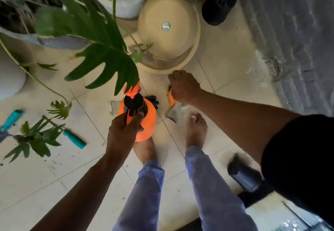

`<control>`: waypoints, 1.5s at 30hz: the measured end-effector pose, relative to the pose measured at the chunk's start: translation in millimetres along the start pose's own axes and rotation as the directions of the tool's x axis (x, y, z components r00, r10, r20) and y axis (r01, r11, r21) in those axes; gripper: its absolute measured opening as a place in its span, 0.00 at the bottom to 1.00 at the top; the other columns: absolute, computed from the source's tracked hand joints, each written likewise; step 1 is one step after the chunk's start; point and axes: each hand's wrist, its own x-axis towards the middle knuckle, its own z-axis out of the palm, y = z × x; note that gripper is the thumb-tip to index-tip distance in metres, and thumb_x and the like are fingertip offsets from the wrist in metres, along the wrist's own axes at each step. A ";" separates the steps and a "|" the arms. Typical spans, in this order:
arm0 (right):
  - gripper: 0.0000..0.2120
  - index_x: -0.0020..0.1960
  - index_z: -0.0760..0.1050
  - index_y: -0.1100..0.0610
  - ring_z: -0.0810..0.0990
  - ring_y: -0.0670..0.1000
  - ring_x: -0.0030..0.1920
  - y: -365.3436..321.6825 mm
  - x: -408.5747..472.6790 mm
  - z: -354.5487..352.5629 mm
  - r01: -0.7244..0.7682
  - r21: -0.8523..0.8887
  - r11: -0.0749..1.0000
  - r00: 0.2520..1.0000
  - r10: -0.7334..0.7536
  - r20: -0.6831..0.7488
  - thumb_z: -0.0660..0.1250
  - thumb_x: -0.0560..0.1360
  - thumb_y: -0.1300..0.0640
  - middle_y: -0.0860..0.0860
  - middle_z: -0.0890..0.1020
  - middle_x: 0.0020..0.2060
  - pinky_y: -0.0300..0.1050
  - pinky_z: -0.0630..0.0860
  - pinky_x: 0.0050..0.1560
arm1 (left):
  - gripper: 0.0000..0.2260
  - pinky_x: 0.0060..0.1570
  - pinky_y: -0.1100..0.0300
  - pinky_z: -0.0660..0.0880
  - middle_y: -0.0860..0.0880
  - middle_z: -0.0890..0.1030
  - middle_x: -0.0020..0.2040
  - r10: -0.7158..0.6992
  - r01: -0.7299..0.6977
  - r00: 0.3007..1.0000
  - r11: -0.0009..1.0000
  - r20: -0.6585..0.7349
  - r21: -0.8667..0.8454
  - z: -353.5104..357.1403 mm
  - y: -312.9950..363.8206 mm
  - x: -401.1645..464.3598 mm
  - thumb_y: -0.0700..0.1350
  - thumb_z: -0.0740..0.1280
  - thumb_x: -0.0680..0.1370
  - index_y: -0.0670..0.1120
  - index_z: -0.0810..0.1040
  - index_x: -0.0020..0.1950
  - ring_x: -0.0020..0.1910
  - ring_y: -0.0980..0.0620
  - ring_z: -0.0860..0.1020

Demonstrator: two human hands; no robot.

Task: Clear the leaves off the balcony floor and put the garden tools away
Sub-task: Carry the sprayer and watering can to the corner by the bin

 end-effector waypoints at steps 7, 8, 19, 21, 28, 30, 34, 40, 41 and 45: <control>0.29 0.73 0.67 0.63 0.72 0.63 0.67 31.5 82.1 33.6 0.088 -0.105 0.991 0.994 -0.079 0.080 0.66 0.74 0.55 0.63 0.73 0.68 0.56 0.66 0.70 | 0.12 0.38 0.57 0.77 0.48 0.85 0.34 -0.015 0.015 1.000 1.000 -0.024 -0.004 24.4 5.5 36.7 0.54 0.70 0.79 0.48 0.83 0.42 0.34 0.53 0.83; 0.29 0.73 0.67 0.62 0.73 0.63 0.66 34.1 87.8 36.1 0.100 -0.135 0.986 0.991 -0.087 0.103 0.66 0.74 0.55 0.62 0.75 0.66 0.57 0.64 0.71 | 0.12 0.37 0.58 0.77 0.47 0.85 0.34 -0.023 0.022 0.999 1.000 -0.027 -0.022 27.2 6.7 43.7 0.54 0.70 0.80 0.47 0.84 0.43 0.34 0.53 0.83; 0.14 0.58 0.77 0.59 0.80 0.62 0.53 26.9 72.4 -9.0 0.126 -0.311 0.942 0.988 -0.147 -0.046 0.69 0.78 0.51 0.60 0.82 0.50 0.56 0.72 0.58 | 0.19 0.41 0.53 0.77 0.50 0.82 0.29 -0.147 0.126 0.983 0.976 -0.111 -0.179 39.8 21.0 39.0 0.60 0.66 0.72 0.44 0.82 0.46 0.37 0.48 0.82; 0.16 0.63 0.74 0.59 0.79 0.62 0.56 26.9 60.2 -35.4 0.165 -0.326 0.931 0.981 -0.189 -0.042 0.65 0.81 0.49 0.60 0.81 0.53 0.56 0.70 0.62 | 0.19 0.41 0.52 0.76 0.49 0.81 0.29 -0.135 0.112 0.984 0.976 -0.117 -0.188 39.9 26.0 23.7 0.60 0.66 0.72 0.44 0.82 0.44 0.37 0.45 0.81; 0.13 0.61 0.70 0.58 0.83 0.62 0.53 24.0 -12.7 -126.7 0.222 -0.121 0.967 0.975 -0.223 0.010 0.59 0.84 0.49 0.59 0.83 0.52 0.52 0.73 0.45 | 0.10 0.44 0.52 0.74 0.48 0.82 0.28 -0.247 0.164 0.955 0.899 -0.163 -0.405 34.8 56.5 -46.2 0.50 0.72 0.77 0.45 0.82 0.42 0.39 0.43 0.80; 0.14 0.59 0.71 0.59 0.83 0.63 0.53 17.8 -41.8 -146.2 0.179 -0.046 0.983 0.984 -0.178 0.032 0.58 0.85 0.49 0.60 0.83 0.51 0.50 0.69 0.42 | 0.09 0.45 0.52 0.73 0.47 0.82 0.28 -0.300 0.176 0.938 0.843 -0.172 -0.509 32.8 64.8 -66.9 0.48 0.71 0.77 0.44 0.81 0.41 0.40 0.43 0.80; 0.18 0.57 0.72 0.60 0.81 0.65 0.54 -7.5 -95.1 -170.1 0.107 0.081 0.991 0.993 -0.111 0.045 0.55 0.86 0.45 0.63 0.83 0.51 0.52 0.68 0.44 | 0.09 0.47 0.47 0.76 0.46 0.81 0.29 -0.365 0.168 0.914 0.734 -0.175 -0.658 27.5 73.5 -111.0 0.49 0.71 0.75 0.44 0.80 0.40 0.41 0.41 0.80; 0.23 0.49 0.76 0.61 0.80 0.64 0.51 -62.6 -139.6 -171.7 0.072 0.245 0.967 0.997 -0.068 -0.023 0.58 0.84 0.41 0.62 0.84 0.47 0.54 0.70 0.46 | 0.21 0.63 0.39 0.77 0.48 0.86 0.49 -0.375 0.111 0.895 0.712 -0.242 -0.693 27.4 1.6 -152.5 0.71 0.70 0.72 0.55 0.84 0.49 0.56 0.40 0.83; 0.23 0.48 0.77 0.60 0.80 0.64 0.51 -72.4 -143.6 -169.5 0.078 0.251 0.965 0.997 -0.076 -0.018 0.58 0.84 0.41 0.61 0.84 0.47 0.53 0.69 0.46 | 0.20 0.62 0.40 0.77 0.48 0.86 0.46 -0.391 0.088 0.883 0.682 -0.261 -0.726 22.3 3.6 -164.9 0.67 0.70 0.74 0.51 0.84 0.47 0.54 0.40 0.83; 0.23 0.44 0.76 0.58 0.80 0.61 0.49 -111.3 -159.5 -154.8 0.103 0.274 0.956 0.991 -0.121 0.050 0.59 0.83 0.40 0.58 0.84 0.45 0.51 0.67 0.44 | 0.12 0.45 0.50 0.77 0.46 0.82 0.33 -0.502 0.043 0.810 0.564 -0.302 -0.825 9.6 -9.9 -202.1 0.44 0.66 0.82 0.42 0.81 0.41 0.41 0.43 0.80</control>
